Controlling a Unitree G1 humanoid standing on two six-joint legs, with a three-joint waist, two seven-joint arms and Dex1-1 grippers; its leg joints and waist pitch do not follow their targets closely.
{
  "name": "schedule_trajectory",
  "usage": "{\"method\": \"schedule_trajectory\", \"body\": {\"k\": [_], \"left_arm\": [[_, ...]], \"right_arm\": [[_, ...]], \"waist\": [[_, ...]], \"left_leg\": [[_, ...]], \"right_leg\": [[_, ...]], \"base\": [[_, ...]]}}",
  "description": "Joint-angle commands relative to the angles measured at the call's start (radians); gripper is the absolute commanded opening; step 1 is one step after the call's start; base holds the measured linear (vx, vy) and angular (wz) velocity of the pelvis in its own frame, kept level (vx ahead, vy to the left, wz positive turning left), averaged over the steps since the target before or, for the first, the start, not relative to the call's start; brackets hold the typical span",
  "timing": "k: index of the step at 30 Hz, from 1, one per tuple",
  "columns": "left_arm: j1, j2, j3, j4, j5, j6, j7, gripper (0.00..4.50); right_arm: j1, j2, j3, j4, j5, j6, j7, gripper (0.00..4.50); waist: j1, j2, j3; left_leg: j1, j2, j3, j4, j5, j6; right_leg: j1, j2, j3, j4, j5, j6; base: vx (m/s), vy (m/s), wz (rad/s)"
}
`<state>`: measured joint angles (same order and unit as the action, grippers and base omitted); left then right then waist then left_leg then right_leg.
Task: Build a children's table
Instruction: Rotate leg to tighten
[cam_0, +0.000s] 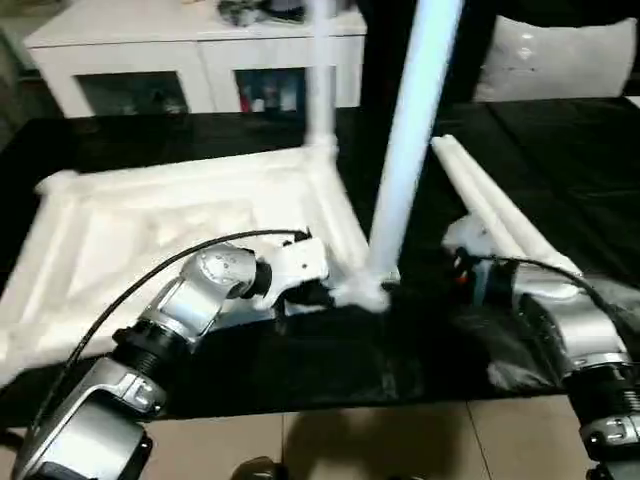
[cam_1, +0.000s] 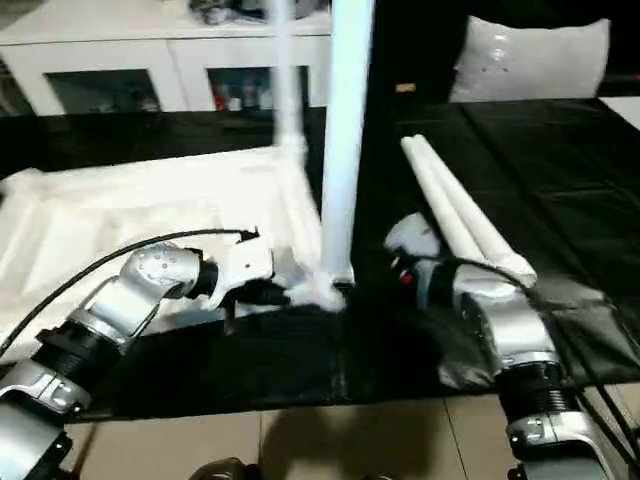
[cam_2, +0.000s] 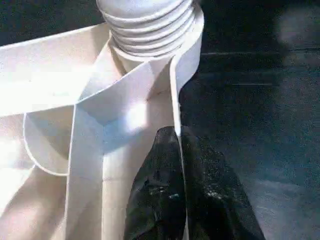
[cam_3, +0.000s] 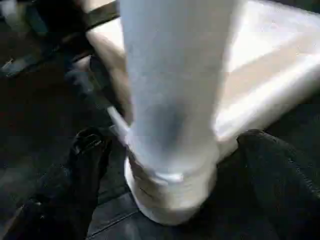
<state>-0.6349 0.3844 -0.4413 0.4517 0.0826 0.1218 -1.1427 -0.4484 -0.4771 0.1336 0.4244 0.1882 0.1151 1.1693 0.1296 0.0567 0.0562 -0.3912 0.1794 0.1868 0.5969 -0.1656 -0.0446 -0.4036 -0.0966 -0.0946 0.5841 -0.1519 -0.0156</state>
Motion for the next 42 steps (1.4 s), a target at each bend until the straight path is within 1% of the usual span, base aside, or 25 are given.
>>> {"method": "schedule_trajectory", "body": {"k": [1,2,3,4,7,13,16,17,23,24,26,27,28,29,30,31,33,34,35,36,37,38,40,41,42], "left_arm": [[-0.019,0.011,-0.015,-0.020,-0.012,-0.044,-0.051,0.00],[-0.021,0.013,-0.017,-0.017,-0.016,-0.058,-0.064,0.00],[-0.023,0.021,-0.027,-0.014,-0.017,-0.086,-0.095,0.00],[-0.023,0.023,-0.030,-0.013,-0.016,-0.095,-0.104,0.00],[-0.020,0.026,-0.033,-0.018,-0.020,-0.098,-0.130,0.00],[-0.024,0.025,-0.035,-0.008,-0.021,-0.109,-0.146,0.00],[-0.024,0.024,-0.034,-0.002,-0.021,-0.114,-0.151,0.00],[-0.022,0.022,-0.030,0.000,-0.019,-0.114,-0.155,0.00],[0.004,0.020,-0.020,-0.038,-0.046,-0.060,-0.172,0.00],[0.013,0.010,-0.008,-0.057,-0.058,-0.018,-0.156,0.00],[0.019,-0.008,0.009,-0.074,-0.065,0.042,-0.117,0.00],[0.020,-0.017,0.015,-0.077,-0.065,0.063,-0.098,0.00],[0.018,-0.041,0.029,-0.077,-0.061,0.111,-0.049,0.00],[0.009,-0.074,0.048,-0.068,-0.054,0.160,0.016,0.00],[0.000,-0.106,0.065,-0.058,-0.048,0.203,0.076,0.00],[-0.012,-0.136,0.081,-0.047,-0.040,0.250,0.132,0.00],[-0.034,-0.180,0.101,-0.026,-0.027,0.314,0.215,0.00],[-0.043,-0.204,0.113,-0.022,-0.021,0.348,0.262,0.00],[-0.055,-0.237,0.129,-0.015,-0.018,0.380,0.316,0.00],[-0.064,-0.267,0.144,-0.010,-0.018,0.400,0.366,0.00],[-0.068,-0.280,0.150,-0.007,-0.017,0.404,0.386,0.00],[-0.073,-0.299,0.160,-0.003,-0.014,0.410,0.415,0.00],[-0.080,-0.333,0.172,0.003,-0.005,0.408,0.466,0.00],[-0.079,-0.341,0.167,-0.001,0.003,0.392,0.475,0.00],[-0.067,-0.337,0.142,-0.023,0.016,0.380,0.458,0.00]], "right_arm": [[-0.022,-0.017,0.016,-0.009,-0.023,-0.026,0.032,4.42],[-0.025,-0.020,0.023,-0.002,-0.028,-0.034,0.034,4.26],[-0.033,-0.019,0.036,0.010,-0.024,-0.034,0.065,4.15],[-0.035,-0.019,0.040,0.012,-0.021,-0.032,0.076,4.06],[-0.036,-0.016,0.048,0.014,-0.013,-0.018,0.098,3.77],[-0.032,-0.013,0.058,0.014,0.008,-0.006,0.139,3.24],[-0.032,-0.012,0.057,0.020,0.009,-0.007,0.148,3.11],[-0.032,-0.011,0.055,0.022,0.013,-0.001,0.155,2.89],[-0.009,0.002,0.050,-0.009,0.039,0.047,0.147,2.66],[-0.003,0.023,0.042,-0.026,0.047,0.093,0.106,2.66],[-0.007,0.059,0.029,-0.030,0.044,0.155,0.025,2.63],[-0.011,0.074,0.024,-0.025,0.039,0.174,-0.010,2.62],[-0.022,0.106,0.015,-0.011,0.028,0.197,-0.079,2.62],[-0.037,0.143,0.002,0.009,0.017,0.217,-0.157,2.62],[-0.052,0.177,-0.013,0.029,0.012,0.233,-0.226,2.62],[-0.068,0.210,-0.032,0.050,0.016,0.255,-0.287,2.62],[-0.101,0.256,-0.064,0.097,0.020,0.278,-0.385,2.62],[-0.119,0.283,-0.086,0.123,0.017,0.292,-0.451,2.62],[-0.143,0.315,-0.113,0.157,0.015,0.304,-0.532,2.62],[-0.162,0.340,-0.136,0.188,0.012,0.306,-0.607,2.62],[-0.167,0.345,-0.138,0.199,0.009,0.293,-0.613,2.62],[-0.174,0.353,-0.141,0.214,0.006,0.275,-0.623,2.62],[-0.181,0.361,-0.134,0.236,-0.011,0.234,-0.624,3.17],[-0.180,0.364,-0.130,0.238,-0.020,0.223,-0.628,3.31],[-0.164,0.357,-0.117,0.222,-0.035,0.196,-0.612,3.31]], "waist": [[-0.004,-0.006,-0.078],[-0.003,-0.012,-0.078],[0.000,-0.010,-0.078],[0.001,-0.012,-0.078],[0.009,-0.010,-0.078],[0.009,-0.010,-0.078],[0.010,-0.010,-0.078],[0.010,-0.011,-0.079],[0.011,-0.011,-0.079],[0.010,-0.005,-0.078],[0.009,-0.007,-0.078],[0.004,-0.009,-0.074],[0.001,-0.010,-0.070],[-0.003,-0.009,-0.067],[-0.010,-0.010,-0.064],[-0.022,-0.013,-0.061],[-0.037,-0.009,-0.062],[-0.048,-0.012,-0.062],[-0.054,-0.011,-0.063],[-0.062,-0.009,-0.066],[-0.070,-0.009,-0.068],[-0.071,-0.008,-0.069],[-0.068,-0.010,-0.072],[-0.067,-0.010,-0.073],[-0.062,-0.007,-0.075]], "left_leg": [[0.026,0.058,-0.023,-0.074,-0.290,0.054],[0.025,0.058,-0.022,-0.075,-0.282,0.057],[0.024,0.056,-0.022,-0.073,-0.280,0.059],[0.024,0.056,-0.021,-0.072,-0.277,0.062],[0.028,0.059,-0.021,-0.072,-0.275,0.060],[0.027,0.059,-0.023,-0.074,-0.288,0.052],[0.027,0.060,-0.023,-0.074,-0.284,0.051],[0.026,0.059,-0.023,-0.073,-0.280,0.052],[0.025,0.059,-0.022,-0.072,-0.265,0.059],[0.026,0.060,-0.023,-0.073,-0.267,0.056],[0.026,0.059,-0.024,-0.075,-0.276,0.051],[0.026,0.057,-0.024,-0.076,-0.295,0.041],[0.027,0.055,-0.025,-0.077,-0.325,0.030],[0.029,0.054,-0.025,-0.078,-0.340,0.019],[0.034,0.050,-0.029,-0.077,-0.369,-0.001],[0.039,0.046,-0.031,-0.075,-0.395,-0.011],[0.036,0.045,-0.037,-0.076,-0.404,-0.019],[0.032,0.041,-0.039,-0.075,-0.411,-0.015],[0.028,0.043,-0.039,-0.077,-0.405,-0.018],[0.026,0.041,-0.040,-0.077,-0.396,-0.014],[0.027,0.039,-0.038,-0.076,-0.394,-0.007],[0.028,0.040,-0.038,-0.075,-0.391,-0.005],[0.026,0.038,-0.031,-0.070,-0.353,0.023],[0.025,0.038,-0.030,-0.070,-0.342,0.031],[0.021,0.040,-0.029,-0.071,-0.313,0.042]], "right_leg": [[0.045,-0.063,0.047,-0.060,-0.262,-0.209],[0.046,-0.063,0.047,-0.060,-0.254,-0.212],[0.047,-0.066,0.047,-0.059,-0.265,-0.213],[0.047,-0.066,0.047,-0.061,-0.279,-0.210],[0.044,-0.066,0.048,-0.062,-0.299,-0.203],[0.045,-0.066,0.048,-0.061,-0.298,-0.204],[0.045,-0.066,0.048,-0.061,-0.300,-0.202],[0.045,-0.066,0.048,-0.060,-0.296,-0.202],[0.046,-0.065,0.048,-0.058,-0.278,-0.210],[0.046,-0.064,0.048,-0.056,-0.280,-0.211],[0.046,-0.064,0.047,-0.058,-0.294,-0.210],[0.044,-0.064,0.047,-0.061,-0.326,-0.204],[0.042,-0.066,0.047,-0.067,-0.383,-0.189],[0.041,-0.066,0.047,-0.068,-0.411,-0.182],[0.038,-0.068,0.044,-0.076,-0.475,-0.167],[0.034,-0.070,0.039,-0.086,-0.543,-0.144],[0.036,-0.069,0.035,-0.089,-0.574,-0.121],[0.039,-0.067,0.030,-0.095,-0.582,-0.104],[0.042,-0.067,0.032,-0.089,-0.566,-0.106],[0.042,-0.066,0.030,-0.093,-0.542,-0.110],[0.039,-0.064,0.029,-0.095,-0.515,-0.118],[0.039,-0.065,0.030,-0.094,-0.499,-0.123],[0.040,-0.064,0.033,-0.094,-0.436,-0.143],[0.041,-0.064,0.034,-0.093,-0.420,-0.148],[0.044,-0.063,0.036,-0.086,-0.375,-0.157]], "base": [[0.000,0.000,0.00],[0.000,0.000,0.00],[0.000,0.000,0.00],[0.000,0.000,0.00],[0.000,0.000,0.00],[0.000,0.000,0.00],[0.000,0.000,0.00],[0.000,0.000,0.00],[0.000,0.000,0.00],[0.000,0.000,0.00],[0.000,0.000,0.00],[0.000,0.000,0.00],[0.000,0.000,0.00],[0.000,0.000,0.00],[0.000,0.000,0.00],[0.000,0.000,0.00],[0.000,0.000,0.00],[0.000,0.000,0.00],[0.000,0.000,0.00],[0.000,0.000,0.00],[0.000,0.000,0.00],[0.000,0.000,0.00],[0.000,0.000,0.00],[0.000,0.000,0.00],[0.000,0.000,0.00]]}}
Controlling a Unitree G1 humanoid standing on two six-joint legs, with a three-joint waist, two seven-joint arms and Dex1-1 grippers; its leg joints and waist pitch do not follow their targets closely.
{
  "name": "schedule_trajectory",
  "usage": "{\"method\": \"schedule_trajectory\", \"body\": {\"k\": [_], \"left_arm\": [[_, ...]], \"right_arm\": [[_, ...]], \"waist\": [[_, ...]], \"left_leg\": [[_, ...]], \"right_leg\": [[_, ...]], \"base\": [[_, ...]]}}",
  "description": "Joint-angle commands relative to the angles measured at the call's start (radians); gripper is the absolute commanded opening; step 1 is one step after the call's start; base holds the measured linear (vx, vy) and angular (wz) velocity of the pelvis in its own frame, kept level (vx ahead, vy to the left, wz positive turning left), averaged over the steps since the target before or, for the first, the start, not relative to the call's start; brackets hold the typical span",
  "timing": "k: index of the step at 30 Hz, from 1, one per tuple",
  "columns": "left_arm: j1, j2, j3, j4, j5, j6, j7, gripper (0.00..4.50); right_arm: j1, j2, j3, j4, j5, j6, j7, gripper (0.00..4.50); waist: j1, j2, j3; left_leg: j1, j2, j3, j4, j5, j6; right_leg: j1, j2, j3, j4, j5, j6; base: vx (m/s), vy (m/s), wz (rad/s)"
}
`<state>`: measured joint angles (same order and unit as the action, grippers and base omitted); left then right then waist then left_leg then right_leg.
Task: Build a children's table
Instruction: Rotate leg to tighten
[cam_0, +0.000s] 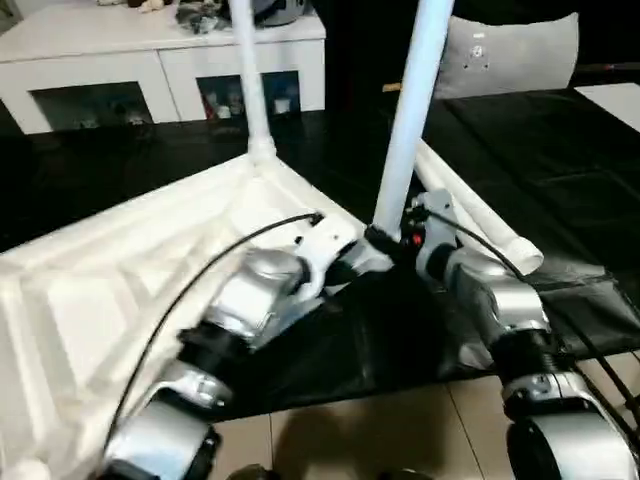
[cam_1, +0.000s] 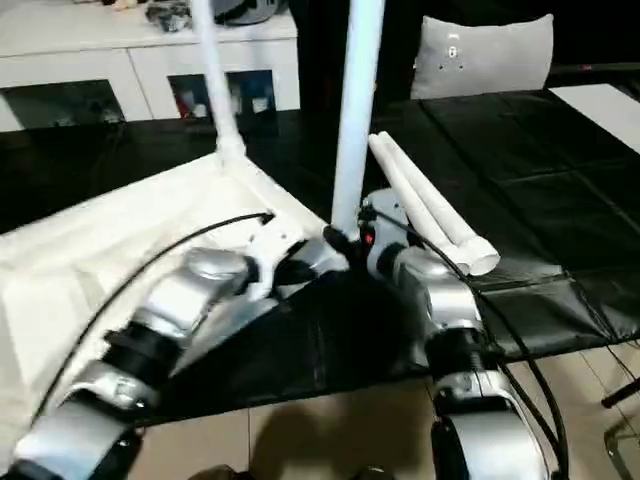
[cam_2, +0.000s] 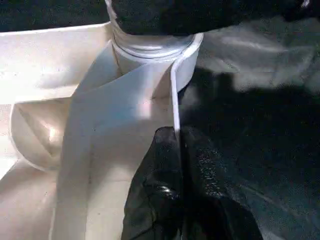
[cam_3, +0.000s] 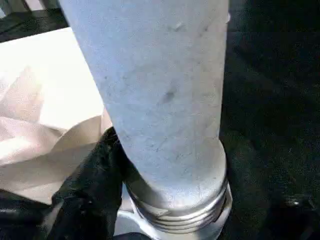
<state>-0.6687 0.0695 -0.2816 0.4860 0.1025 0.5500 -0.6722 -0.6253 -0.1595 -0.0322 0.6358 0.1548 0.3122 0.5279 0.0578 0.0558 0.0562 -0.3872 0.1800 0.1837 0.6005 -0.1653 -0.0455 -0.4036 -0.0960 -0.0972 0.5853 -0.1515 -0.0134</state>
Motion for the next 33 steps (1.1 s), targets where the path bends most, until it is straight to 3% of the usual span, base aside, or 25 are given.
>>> {"method": "schedule_trajectory", "body": {"k": [1,7,12,13,15,20,24,30,33], "left_arm": [[-0.033,-0.022,-0.018,-0.057,-0.004,-0.048,-0.013,0.00],[-0.018,0.040,-0.047,-0.065,0.012,-0.060,-0.055,0.00],[-0.013,0.105,-0.057,-0.044,0.011,-0.125,-0.131,0.00],[-0.012,0.121,-0.060,-0.037,0.010,-0.141,-0.153,0.00],[-0.010,0.148,-0.071,-0.023,0.011,-0.194,-0.192,0.00],[-0.004,0.207,-0.109,-0.008,0.004,-0.312,-0.302,0.00],[0.010,0.273,-0.147,-0.038,-0.027,-0.414,-0.483,0.00],[0.015,0.319,-0.185,-0.049,-0.031,-0.494,-0.588,0.00],[0.022,0.333,-0.198,-0.059,-0.035,-0.525,-0.636,0.00]], "right_arm": [[0.013,0.039,0.048,0.010,-0.001,-0.001,0.030,3.37],[0.054,-0.036,0.037,-0.057,0.021,-0.072,0.158,3.97],[0.100,-0.155,0.050,-0.126,0.039,-0.116,0.334,4.36],[0.106,-0.176,0.043,-0.139,0.052,-0.114,0.369,4.44],[0.116,-0.213,0.041,-0.159,0.063,-0.114,0.425,4.44],[0.130,-0.285,0.068,-0.180,0.055,-0.143,0.544,4.44],[0.119,-0.342,0.132,-0.166,0.008,-0.218,0.635,4.44],[0.143,-0.351,0.175,-0.205,0.011,-0.224,0.734,4.44],[0.143,-0.345,0.191,-0.197,0.026,-0.211,0.757,4.05]], "waist": [[0.012,-0.008,-0.077],[0.037,-0.006,-0.084],[0.049,-0.007,-0.079],[0.052,0.005,-0.076],[0.053,-0.004,-0.077],[0.060,-0.004,-0.078],[0.065,-0.001,-0.080],[0.084,-0.003,-0.079],[0.084,-0.003,-0.079]], "left_leg": [[0.014,0.041,-0.025,-0.074,-0.287,0.055],[0.013,0.046,-0.022,-0.068,-0.193,0.093],[0.016,0.048,-0.021,-0.072,-0.239,0.087],[0.018,0.048,-0.023,-0.073,-0.259,0.082],[0.018,0.047,-0.023,-0.074,-0.270,0.078],[0.017,0.050,-0.023,-0.074,-0.267,0.074],[0.020,0.053,-0.022,-0.073,-0.266,0.068],[0.021,0.057,-0.021,-0.073,-0.266,0.078],[0.021,0.058,-0.022,-0.076,-0.281,0.067]], "right_leg": [[0.047,-0.062,0.040,-0.082,-0.330,-0.170],[0.055,-0.061,0.041,-0.062,-0.184,-0.217],[0.054,-0.062,0.041,-0.070,-0.244,-0.206],[0.052,-0.063,0.042,-0.072,-0.270,-0.198],[0.053,-0.061,0.041,-0.074,-0.283,-0.189],[0.050,-0.062,0.042,-0.071,-0.288,-0.189],[0.048,-0.064,0.043,-0.067,-0.272,-0.209],[0.047,-0.065,0.046,-0.062,-0.264,-0.216],[0.047,-0.066,0.046,-0.063,-0.287,-0.210]], "base": [[0.000,0.000,0.00],[0.000,0.000,0.00],[0.000,0.000,0.00],[0.000,0.000,0.00],[0.000,0.000,0.00],[0.000,0.000,0.00],[0.000,0.000,0.00],[0.000,0.000,0.00],[0.000,0.000,0.00]]}}
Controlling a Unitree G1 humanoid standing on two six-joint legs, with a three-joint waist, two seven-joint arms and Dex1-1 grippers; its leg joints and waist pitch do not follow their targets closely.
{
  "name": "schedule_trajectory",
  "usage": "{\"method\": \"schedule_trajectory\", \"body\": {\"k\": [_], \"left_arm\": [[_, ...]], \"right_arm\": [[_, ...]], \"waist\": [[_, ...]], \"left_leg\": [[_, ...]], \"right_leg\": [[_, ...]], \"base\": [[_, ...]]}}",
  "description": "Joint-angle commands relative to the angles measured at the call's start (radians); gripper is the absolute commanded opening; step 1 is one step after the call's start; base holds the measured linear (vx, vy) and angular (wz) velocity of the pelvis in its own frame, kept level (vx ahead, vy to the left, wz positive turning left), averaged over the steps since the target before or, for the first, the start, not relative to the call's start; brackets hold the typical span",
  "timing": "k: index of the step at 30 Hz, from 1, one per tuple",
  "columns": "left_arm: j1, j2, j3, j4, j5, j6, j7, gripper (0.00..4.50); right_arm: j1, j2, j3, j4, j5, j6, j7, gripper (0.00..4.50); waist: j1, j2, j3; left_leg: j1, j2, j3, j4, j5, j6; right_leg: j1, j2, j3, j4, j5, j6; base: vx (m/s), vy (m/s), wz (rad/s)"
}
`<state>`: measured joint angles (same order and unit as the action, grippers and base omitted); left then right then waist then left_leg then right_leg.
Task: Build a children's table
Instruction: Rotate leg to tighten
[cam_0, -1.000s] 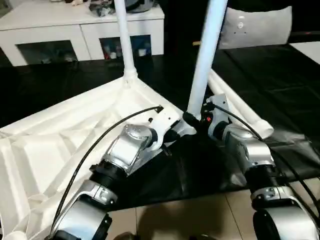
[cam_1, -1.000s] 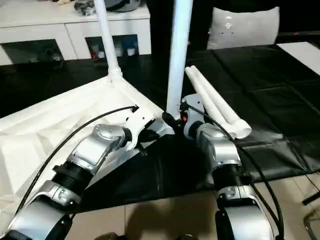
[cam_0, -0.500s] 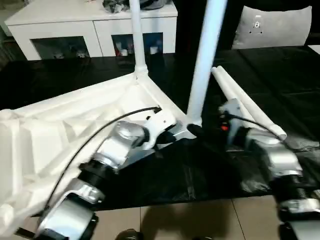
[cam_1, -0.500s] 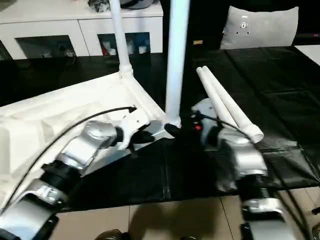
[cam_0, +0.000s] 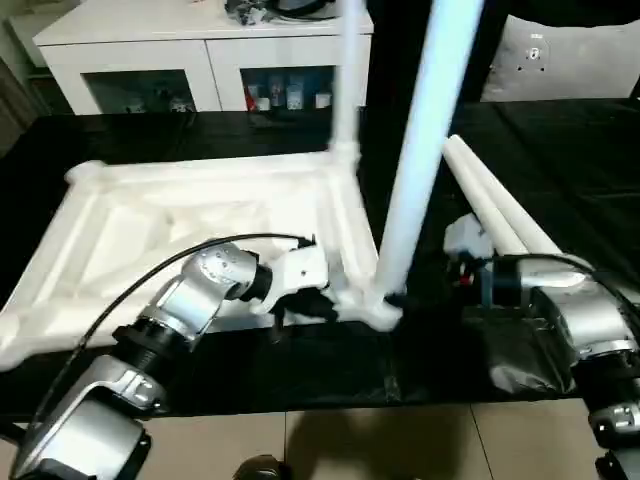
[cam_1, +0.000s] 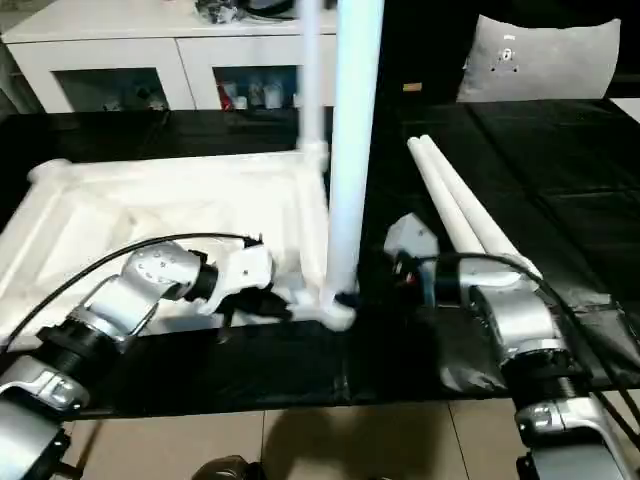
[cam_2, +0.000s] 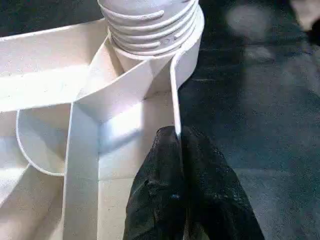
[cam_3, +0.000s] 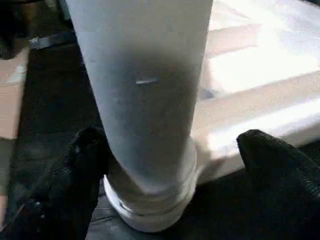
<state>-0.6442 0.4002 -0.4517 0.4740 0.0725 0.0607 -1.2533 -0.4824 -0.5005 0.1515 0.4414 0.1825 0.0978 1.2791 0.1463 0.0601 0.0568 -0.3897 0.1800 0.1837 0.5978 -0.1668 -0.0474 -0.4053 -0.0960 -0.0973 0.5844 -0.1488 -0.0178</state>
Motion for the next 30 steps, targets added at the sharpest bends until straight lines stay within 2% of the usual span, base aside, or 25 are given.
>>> {"method": "schedule_trajectory", "body": {"k": [1,5,13,17,22,24,25,26,28,29,30], "left_arm": [[-0.003,0.003,-0.028,-0.047,-0.006,-0.036,-0.056,0.00],[-0.005,0.000,-0.030,-0.043,-0.011,-0.048,-0.071,0.00],[-0.007,-0.004,-0.026,-0.032,-0.012,-0.055,-0.076,0.00],[-0.001,-0.005,-0.023,-0.035,-0.013,-0.047,-0.083,0.00],[0.011,-0.003,-0.015,-0.049,-0.027,-0.021,-0.086,0.00],[0.021,-0.012,0.003,-0.068,-0.042,0.022,-0.067,0.00],[0.022,-0.012,0.004,-0.069,-0.042,0.025,-0.065,0.00],[0.026,-0.016,0.010,-0.078,-0.044,0.043,-0.052,0.00],[0.038,-0.036,0.032,-0.109,-0.045,0.134,0.009,0.00],[0.040,-0.043,0.038,-0.115,-0.046,0.153,0.025,0.00],[0.046,-0.079,0.066,-0.137,-0.051,0.226,0.098,0.00]], "right_arm": [[0.000,-0.004,0.008,-0.003,0.000,0.005,0.009,3.97],[0.018,-0.012,0.034,-0.029,0.019,0.035,0.072,3.69],[0.022,-0.004,0.044,-0.030,0.031,0.050,0.092,2.92],[0.030,0.009,0.051,-0.024,0.030,0.059,0.100,2.64],[0.045,0.024,0.052,-0.031,0.041,0.100,0.093,2.40],[0.051,0.038,0.049,-0.047,0.058,0.142,0.066,2.38],[0.052,0.039,0.049,-0.048,0.059,0.145,0.063,2.36],[0.054,0.047,0.047,-0.053,0.062,0.160,0.048,2.34],[0.045,0.088,0.029,-0.048,0.063,0.222,-0.048,2.30],[0.042,0.099,0.024,-0.044,0.060,0.232,-0.072,2.29],[0.030,0.145,0.005,-0.031,0.052,0.254,-0.158,2.28]], "waist": [[-0.006,-0.009,-0.078],[-0.005,-0.009,-0.077],[-0.004,-0.010,-0.080],[-0.003,-0.009,-0.080],[-0.005,-0.010,-0.078],[-0.005,-0.009,-0.078],[-0.006,-0.015,-0.078],[-0.006,-0.010,-0.078],[-0.009,-0.011,-0.076],[-0.014,-0.011,-0.073],[-0.017,-0.012,-0.071]], "left_leg": [[0.024,0.058,-0.022,-0.074,-0.288,0.064],[0.027,0.059,-0.022,-0.075,-0.301,0.058],[0.025,0.058,-0.022,-0.073,-0.278,0.060],[0.024,0.058,-0.022,-0.072,-0.270,0.063],[0.026,0.057,-0.022,-0.074,-0.287,0.057],[0.026,0.058,-0.023,-0.075,-0.289,0.054],[0.025,0.058,-0.024,-0.075,-0.279,0.055],[0.025,0.058,-0.023,-0.075,-0.279,0.053],[0.027,0.059,-0.024,-0.078,-0.294,0.047],[0.027,0.058,-0.024,-0.080,-0.306,0.037],[0.030,0.053,-0.025,-0.079,-0.336,0.028]], "right_leg": [[0.048,-0.066,0.046,-0.063,-0.299,-0.203],[0.047,-0.068,0.048,-0.067,-0.335,-0.195],[0.048,-0.067,0.048,-0.063,-0.312,-0.199],[0.049,-0.066,0.048,-0.062,-0.297,-0.203],[0.049,-0.066,0.047,-0.065,-0.330,-0.196],[0.049,-0.066,0.047,-0.066,-0.334,-0.194],[0.050,-0.067,0.047,-0.063,-0.327,-0.195],[0.048,-0.066,0.048,-0.063,-0.329,-0.195],[0.046,-0.065,0.047,-0.066,-0.343,-0.194],[0.046,-0.066,0.048,-0.066,-0.361,-0.192],[0.044,-0.066,0.046,-0.074,-0.420,-0.174]], "base": [[0.000,0.000,0.00],[0.000,0.000,0.00],[0.000,0.000,0.00],[0.000,0.000,0.00],[0.000,0.000,0.00],[0.000,0.000,0.00],[0.000,0.000,0.00],[0.000,0.000,0.00],[0.000,0.000,0.00],[0.000,0.000,0.00],[0.000,0.000,0.00]]}}
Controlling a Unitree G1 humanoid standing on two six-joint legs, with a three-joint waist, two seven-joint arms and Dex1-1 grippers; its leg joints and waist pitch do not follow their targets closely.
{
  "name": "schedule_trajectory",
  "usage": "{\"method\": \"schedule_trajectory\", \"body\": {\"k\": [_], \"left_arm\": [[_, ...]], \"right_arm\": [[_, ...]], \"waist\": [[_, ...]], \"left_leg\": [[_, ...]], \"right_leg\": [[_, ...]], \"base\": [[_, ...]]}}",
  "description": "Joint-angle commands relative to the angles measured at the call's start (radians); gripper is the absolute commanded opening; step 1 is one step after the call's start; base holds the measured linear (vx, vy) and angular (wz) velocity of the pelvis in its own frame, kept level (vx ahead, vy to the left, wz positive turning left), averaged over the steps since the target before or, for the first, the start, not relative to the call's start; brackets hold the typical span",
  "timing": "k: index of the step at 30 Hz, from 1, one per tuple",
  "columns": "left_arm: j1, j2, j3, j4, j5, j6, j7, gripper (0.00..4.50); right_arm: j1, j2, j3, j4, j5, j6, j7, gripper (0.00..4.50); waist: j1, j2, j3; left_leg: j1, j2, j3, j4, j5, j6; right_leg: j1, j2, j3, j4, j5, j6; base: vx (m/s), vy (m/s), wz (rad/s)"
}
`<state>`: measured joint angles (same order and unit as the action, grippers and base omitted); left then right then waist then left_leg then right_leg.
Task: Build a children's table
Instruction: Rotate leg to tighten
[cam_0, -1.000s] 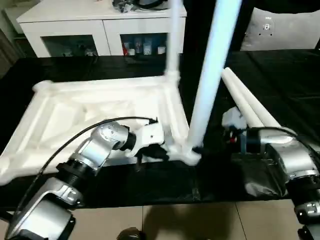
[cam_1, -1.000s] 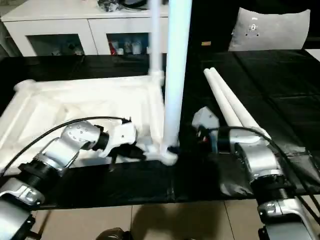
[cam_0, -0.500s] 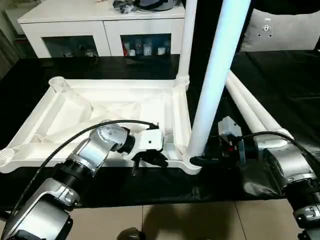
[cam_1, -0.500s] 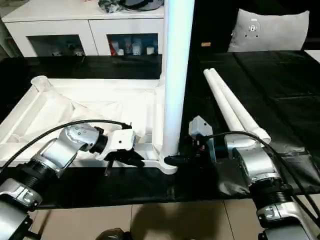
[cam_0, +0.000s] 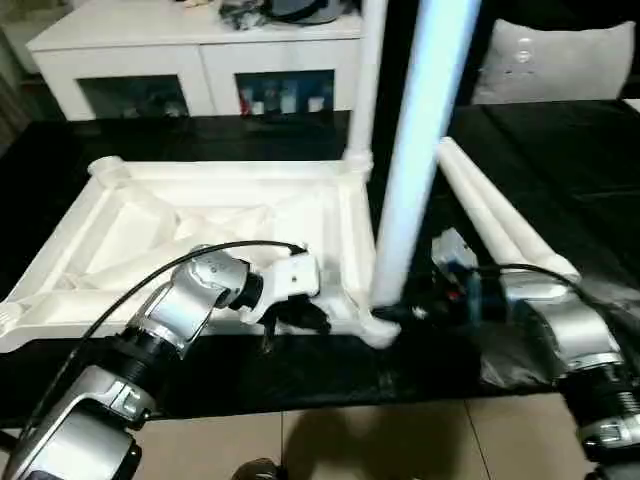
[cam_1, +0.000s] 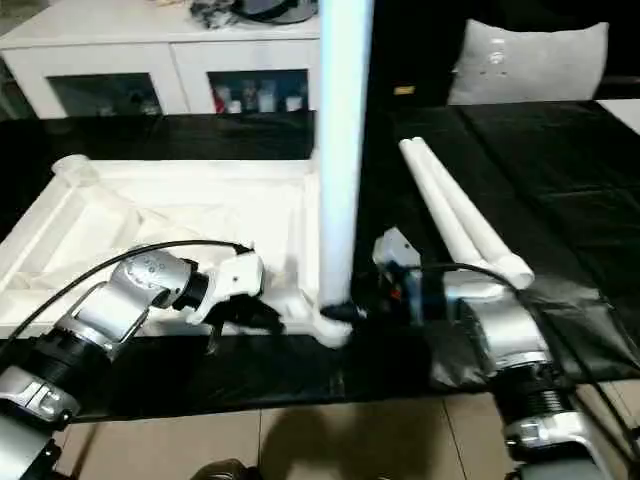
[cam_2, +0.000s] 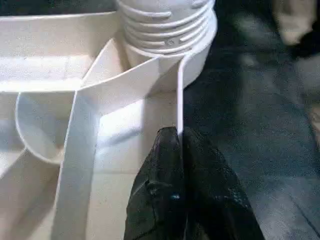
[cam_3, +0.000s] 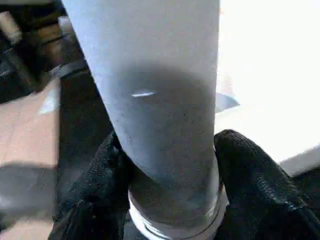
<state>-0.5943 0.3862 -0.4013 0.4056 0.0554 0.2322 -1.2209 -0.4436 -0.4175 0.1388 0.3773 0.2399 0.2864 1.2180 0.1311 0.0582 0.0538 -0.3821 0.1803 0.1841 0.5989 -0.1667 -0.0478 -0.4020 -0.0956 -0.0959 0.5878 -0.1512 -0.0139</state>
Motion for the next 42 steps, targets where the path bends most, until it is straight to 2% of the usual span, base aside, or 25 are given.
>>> {"method": "schedule_trajectory", "body": {"k": [1,3,5,6,7,10,11,12,14,15,19,24,25,27,29,30,31,32,34,35,36,37,39,41,42], "left_arm": [[-0.001,-0.092,0.034,-0.082,-0.037,0.100,0.116,0.00],[-0.001,-0.151,0.066,-0.103,-0.035,0.199,0.218,0.00],[-0.007,-0.189,0.082,-0.108,-0.029,0.251,0.277,0.00],[-0.012,-0.217,0.092,-0.110,-0.021,0.283,0.321,0.00],[-0.019,-0.243,0.103,-0.104,-0.011,0.303,0.366,0.00],[-0.043,-0.303,0.129,-0.077,0.008,0.328,0.472,0.00],[-0.056,-0.331,0.137,-0.065,0.023,0.338,0.526,0.00],[-0.058,-0.332,0.133,-0.062,0.027,0.332,0.529,0.00],[-0.060,-0.327,0.117,-0.071,0.042,0.324,0.532,0.00],[-0.060,-0.322,0.113,-0.073,0.044,0.322,0.529,0.00],[-0.047,-0.252,0.074,-0.080,0.071,0.269,0.472,0.00],[-0.032,-0.191,0.047,-0.063,0.067,0.167,0.376,0.00],[-0.031,-0.189,0.046,-0.062,0.066,0.164,0.373,0.00],[-0.016,-0.115,0.002,-0.049,0.061,0.066,0.256,0.00],[-0.012,-0.094,-0.008,-0.048,0.053,0.049,0.213,0.00],[-0.007,-0.069,-0.020,-0.046,0.042,-0.008,0.154,0.00],[-0.006,-0.063,-0.023,-0.045,0.040,-0.019,0.141,0.00],[-0.004,-0.055,-0.028,-0.045,0.035,-0.039,0.120,0.00],[-0.004,-0.030,-0.044,-0.048,0.022,-0.067,0.048,0.00],[-0.007,-0.019,-0.050,-0.045,0.017,-0.075,0.022,0.00],[-0.009,-0.013,-0.054,-0.041,0.016,-0.091,0.010,0.00],[-0.010,-0.004,-0.061,-0.039,0.014,-0.102,-0.010,0.00],[-0.014,0.014,-0.071,-0.033,0.008,-0.128,-0.050,0.00],[-0.019,0.029,-0.079,-0.033,0.004,-0.147,-0.088,0.00],[-0.025,0.032,-0.080,-0.025,0.005,-0.160,-0.105,0.00]], "right_arm": [[-0.016,0.092,0.008,0.039,-0.011,0.076,-0.150,2.28],[-0.039,0.154,-0.015,0.066,-0.019,0.096,-0.258,2.28],[-0.063,0.194,-0.036,0.094,-0.015,0.115,-0.324,2.28],[-0.087,0.223,-0.055,0.124,-0.010,0.125,-0.375,2.27],[-0.107,0.246,-0.070,0.154,-0.011,0.131,-0.426,2.26],[-0.166,0.304,-0.118,0.250,-0.020,0.121,-0.586,2.26],[-0.195,0.333,-0.150,0.304,-0.030,0.103,-0.675,2.26],[-0.195,0.334,-0.144,0.307,-0.036,0.079,-0.660,2.54],[-0.185,0.333,-0.130,0.299,-0.061,0.037,-0.621,2.83],[-0.182,0.333,-0.131,0.295,-0.060,0.034,-0.614,2.86],[-0.126,0.272,-0.115,0.216,-0.049,-0.022,-0.491,3.26],[-0.073,0.175,-0.111,0.149,-0.029,-0.061,-0.354,3.71],[-0.071,0.172,-0.111,0.148,-0.029,-0.063,-0.351,3.76],[-0.036,0.078,-0.110,0.093,-0.022,-0.080,-0.232,3.88],[-0.029,0.050,-0.112,0.079,-0.015,-0.075,-0.197,4.08],[-0.024,0.018,-0.104,0.073,-0.024,-0.095,-0.165,4.15],[-0.023,0.011,-0.102,0.072,-0.027,-0.099,-0.159,4.22],[-0.021,0.001,-0.099,0.071,-0.030,-0.108,-0.150,4.32],[-0.007,-0.030,-0.077,0.043,-0.028,-0.106,-0.086,4.48],[0.001,-0.045,-0.060,0.025,-0.028,-0.108,-0.053,4.48],[0.006,-0.052,-0.049,0.017,-0.035,-0.121,-0.043,4.48],[0.011,-0.060,-0.033,0.008,-0.041,-0.124,-0.025,4.48],[0.026,-0.076,-0.004,-0.018,-0.038,-0.123,0.035,4.48],[0.036,-0.088,0.023,-0.028,-0.041,-0.129,0.085,4.48],[0.037,-0.091,0.041,-0.023,-0.050,-0.144,0.104,4.48]], "waist": [[-0.009,-0.010,-0.063],[-0.027,-0.011,-0.058],[-0.046,-0.011,-0.058],[-0.057,-0.020,-0.058],[-0.067,-0.014,-0.060],[-0.092,-0.011,-0.064],[-0.092,-0.011,-0.065],[-0.099,-0.012,-0.062],[-0.092,-0.013,-0.066],[-0.090,-0.013,-0.066],[-0.068,-0.011,-0.074],[-0.042,-0.009,-0.079],[-0.036,-0.010,-0.078],[-0.029,-0.008,-0.078],[-0.022,-0.008,-0.077],[-0.020,-0.014,-0.075],[-0.015,-0.012,-0.074],[-0.016,-0.017,-0.073],[-0.013,-0.016,-0.071],[-0.013,-0.015,-0.070],[-0.014,-0.022,-0.069],[-0.011,-0.018,-0.070],[-0.011,-0.024,-0.071],[-0.008,-0.021,-0.072],[-0.007,-0.028,-0.071]], "left_leg": [[0.026,0.051,-0.026,-0.080,-0.362,0.014],[0.030,0.047,-0.032,-0.079,-0.401,-0.005],[0.028,0.043,-0.036,-0.078,-0.420,-0.012],[0.020,0.040,-0.037,-0.079,-0.420,-0.003],[0.018,0.040,-0.040,-0.079,-0.414,0.000],[0.013,0.037,-0.041,-0.078,-0.402,0.015],[0.012,0.037,-0.042,-0.077,-0.395,0.015],[0.009,0.034,-0.040,-0.077,-0.399,0.021],[0.018,0.034,-0.036,-0.073,-0.395,0.035],[0.018,0.034,-0.035,-0.073,-0.387,0.040],[0.013,0.044,-0.031,-0.077,-0.304,0.066],[0.009,0.046,-0.028,-0.072,-0.226,0.088],[0.010,0.047,-0.028,-0.072,-0.227,0.089],[0.013,0.049,-0.027,-0.072,-0.233,0.087],[0.012,0.051,-0.026,-0.074,-0.243,0.086],[0.016,0.052,-0.024,-0.075,-0.258,0.080],[0.016,0.052,-0.026,-0.076,-0.271,0.074],[0.016,0.052,-0.025,-0.077,-0.276,0.072],[0.018,0.054,-0.027,-0.079,-0.298,0.062],[0.018,0.054,-0.026,-0.080,-0.301,0.061],[0.018,0.054,-0.026,-0.081,-0.305,0.060],[0.018,0.054,-0.027,-0.080,-0.304,0.060],[0.016,0.054,-0.026,-0.080,-0.297,0.062],[0.016,0.054,-0.026,-0.078,-0.290,0.068],[0.014,0.055,-0.025,-0.079,-0.280,0.072]], "right_leg": [[0.036,-0.069,0.045,-0.082,-0.463,-0.170],[0.033,-0.070,0.037,-0.093,-0.553,-0.140],[0.035,-0.067,0.031,-0.097,-0.585,-0.118],[0.040,-0.067,0.027,-0.102,-0.595,-0.101],[0.042,-0.068,0.025,-0.101,-0.588,-0.098],[0.041,-0.064,0.021,-0.107,-0.537,-0.107],[0.044,-0.065,0.020,-0.105,-0.523,-0.110],[0.042,-0.062,0.018,-0.107,-0.523,-0.112],[0.036,-0.065,0.021,-0.111,-0.515,-0.114],[0.036,-0.064,0.024,-0.111,-0.504,-0.117],[0.044,-0.060,0.036,-0.087,-0.333,-0.166],[0.051,-0.063,0.039,-0.073,-0.238,-0.202],[0.051,-0.063,0.039,-0.072,-0.246,-0.201],[0.049,-0.062,0.040,-0.072,-0.250,-0.194],[0.050,-0.062,0.041,-0.072,-0.263,-0.192],[0.045,-0.062,0.042,-0.076,-0.283,-0.194],[0.046,-0.064,0.041,-0.077,-0.315,-0.188],[0.046,-0.064,0.041,-0.079,-0.330,-0.184],[0.044,-0.066,0.042,-0.080,-0.375,-0.170],[0.042,-0.065,0.043,-0.080,-0.374,-0.170],[0.043,-0.066,0.043,-0.082,-0.383,-0.169],[0.043,-0.067,0.044,-0.081,-0.386,-0.168],[0.044,-0.067,0.045,-0.080,-0.376,-0.170],[0.044,-0.068,0.045,-0.078,-0.371,-0.176],[0.044,-0.068,0.046,-0.077,-0.364,-0.176]], "base": [[0.000,0.000,0.00],[0.000,0.000,0.00],[0.000,0.000,0.00],[0.000,0.000,0.00],[0.000,0.000,0.00],[0.000,0.000,0.00],[0.000,0.000,0.00],[0.000,0.000,0.00],[0.000,0.000,0.00],[0.000,0.000,0.00],[0.000,0.000,0.00],[0.000,0.000,0.00],[0.000,0.000,0.00],[0.000,0.000,0.00],[0.000,0.000,0.00],[0.000,0.000,0.00],[0.000,0.000,0.00],[0.000,0.000,0.00],[0.000,0.000,0.00],[0.000,0.000,0.00],[0.000,0.000,0.00],[0.000,0.000,0.00],[0.000,0.000,0.00],[0.000,0.000,0.00],[0.000,0.000,0.00]]}}
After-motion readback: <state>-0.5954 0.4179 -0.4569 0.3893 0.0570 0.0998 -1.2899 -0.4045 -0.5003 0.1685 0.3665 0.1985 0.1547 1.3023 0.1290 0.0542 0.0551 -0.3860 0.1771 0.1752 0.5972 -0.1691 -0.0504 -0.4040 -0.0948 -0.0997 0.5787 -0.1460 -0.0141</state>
